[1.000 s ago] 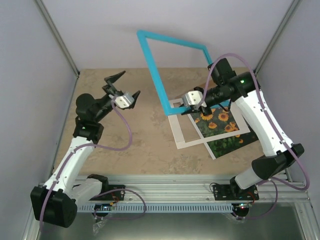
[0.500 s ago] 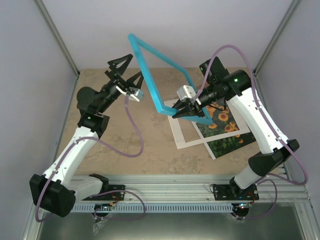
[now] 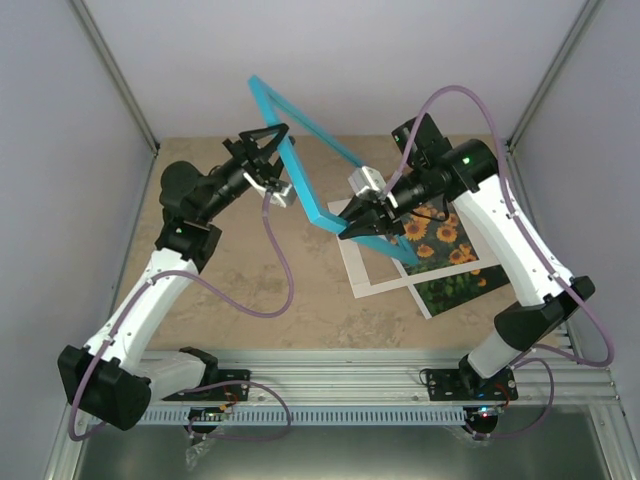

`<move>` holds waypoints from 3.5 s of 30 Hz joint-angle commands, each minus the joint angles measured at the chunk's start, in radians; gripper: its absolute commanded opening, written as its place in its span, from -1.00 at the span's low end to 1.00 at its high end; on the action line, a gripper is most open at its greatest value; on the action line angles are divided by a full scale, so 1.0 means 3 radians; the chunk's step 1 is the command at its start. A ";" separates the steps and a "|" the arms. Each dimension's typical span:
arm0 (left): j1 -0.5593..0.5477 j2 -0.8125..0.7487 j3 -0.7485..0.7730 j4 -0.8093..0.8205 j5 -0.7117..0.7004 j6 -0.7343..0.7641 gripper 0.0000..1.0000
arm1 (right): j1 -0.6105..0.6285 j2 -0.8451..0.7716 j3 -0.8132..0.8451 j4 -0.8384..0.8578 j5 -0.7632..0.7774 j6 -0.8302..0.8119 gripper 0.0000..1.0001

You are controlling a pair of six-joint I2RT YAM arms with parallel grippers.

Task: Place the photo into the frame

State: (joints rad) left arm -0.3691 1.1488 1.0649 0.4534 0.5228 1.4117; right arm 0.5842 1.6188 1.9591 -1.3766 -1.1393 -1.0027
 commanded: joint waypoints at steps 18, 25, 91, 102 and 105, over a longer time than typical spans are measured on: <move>-0.0029 0.0665 0.1811 -0.2365 -0.1401 -0.0708 -1.00 | -0.0740 -0.1155 -0.1275 0.3024 0.1477 0.1963 0.95; -0.0028 0.1485 0.3381 -0.4265 -0.1624 -0.1085 -1.00 | -0.0879 -0.1185 -0.1317 0.3057 0.2155 0.2147 0.95; 0.1842 0.3477 0.1709 -0.4725 -0.2087 -0.4361 -1.00 | -0.2785 -0.0055 -0.2731 0.2665 0.1663 0.2671 0.72; 0.1501 0.3468 0.1595 -0.4554 -0.2017 -0.4541 -1.00 | -0.3056 0.0078 -0.2706 0.2662 0.1686 0.2698 0.70; 0.1437 0.3494 0.1632 -0.4551 -0.2005 -0.4629 -1.00 | -0.3059 0.0106 -0.2711 0.2685 0.1682 0.2731 0.70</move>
State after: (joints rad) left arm 0.1066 2.1323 1.5845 -1.0039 -0.0589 0.0742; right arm -0.3283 1.6299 1.1488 -0.5713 -0.6243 -0.2039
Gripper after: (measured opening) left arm 0.204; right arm 0.852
